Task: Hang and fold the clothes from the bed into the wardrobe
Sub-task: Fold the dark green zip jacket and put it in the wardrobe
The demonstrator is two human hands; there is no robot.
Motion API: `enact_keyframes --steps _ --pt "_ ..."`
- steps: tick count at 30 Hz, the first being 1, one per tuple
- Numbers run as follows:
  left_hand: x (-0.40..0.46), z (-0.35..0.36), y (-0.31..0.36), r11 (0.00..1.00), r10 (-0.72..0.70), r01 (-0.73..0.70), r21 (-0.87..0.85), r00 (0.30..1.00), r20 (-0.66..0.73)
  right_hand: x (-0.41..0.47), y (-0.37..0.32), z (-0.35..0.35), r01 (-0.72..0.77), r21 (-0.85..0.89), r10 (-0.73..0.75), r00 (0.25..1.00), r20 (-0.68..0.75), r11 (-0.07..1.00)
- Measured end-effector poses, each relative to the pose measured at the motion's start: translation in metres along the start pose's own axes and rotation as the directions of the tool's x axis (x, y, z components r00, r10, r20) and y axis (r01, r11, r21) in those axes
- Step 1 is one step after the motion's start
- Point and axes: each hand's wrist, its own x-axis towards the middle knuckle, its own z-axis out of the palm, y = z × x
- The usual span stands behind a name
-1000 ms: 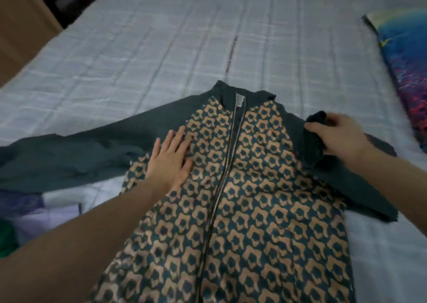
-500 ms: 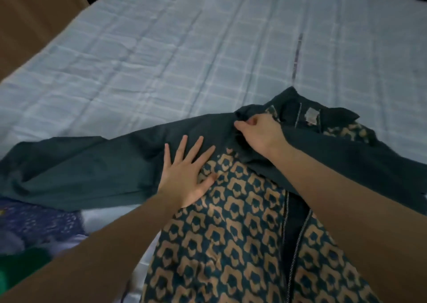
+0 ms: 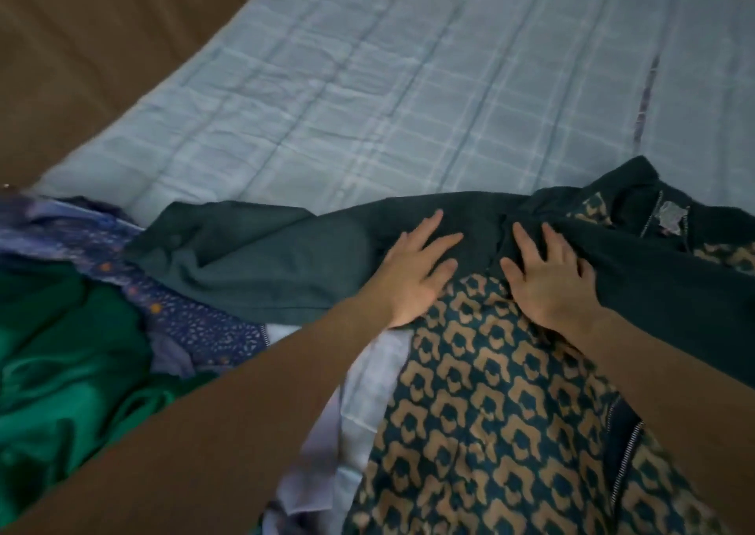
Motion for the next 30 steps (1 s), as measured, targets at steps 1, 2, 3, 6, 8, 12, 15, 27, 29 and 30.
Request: enact_keyframes --steps 1,2,3,6,8,12,15,27,29,30 --pt "-0.012 -0.02 -0.008 0.998 0.066 -0.063 0.025 0.989 -0.133 -0.003 -0.005 -0.004 0.002 -0.048 -0.006 0.997 -0.079 0.999" --pt "-0.025 -0.041 -0.019 0.988 0.121 -0.087 0.131 0.952 -0.281 -0.007 -0.011 -0.006 0.004 -0.077 -0.019 0.982 -0.19 0.997" --pt "-0.039 -0.064 -0.032 0.97 0.133 -0.035 0.239 0.902 -0.411 -0.012 -0.017 -0.005 -0.006 -0.082 -0.017 0.96 -0.281 0.997" --pt "-0.085 -0.128 -0.078 0.853 -0.184 0.447 0.269 0.74 -0.647 -0.025 -0.03 0.011 -0.091 0.002 0.088 0.96 -0.265 0.996" --pt "-0.114 -0.163 -0.112 0.636 -0.51 0.75 0.179 0.584 -0.631 -0.027 -0.032 0.016 -0.096 0.04 0.103 0.974 -0.201 0.995" --pt "-0.138 -0.204 -0.135 0.346 -0.832 0.875 0.338 0.452 -0.32 -0.027 -0.039 0.007 -0.127 -0.005 0.127 0.991 -0.046 0.992" --pt "-0.13 -0.205 -0.131 0.459 -0.721 0.844 0.278 0.537 -0.439 -0.017 -0.035 0.006 -0.103 -0.084 0.11 0.991 0.079 0.991" --pt "-0.109 -0.202 -0.149 0.416 -0.884 0.876 0.245 0.452 -0.114 0.0 -0.048 -0.022 -0.173 -0.099 0.198 0.911 0.362 0.98" --pt "-0.106 -0.213 -0.149 0.46 -0.853 0.86 0.221 0.497 -0.157 0.004 -0.046 -0.027 -0.177 -0.079 0.194 0.908 0.372 0.981" --pt "-0.104 -0.219 -0.15 0.512 -0.832 0.845 0.154 0.532 -0.158 0.006 -0.044 -0.031 -0.193 -0.068 0.204 0.901 0.383 0.979"
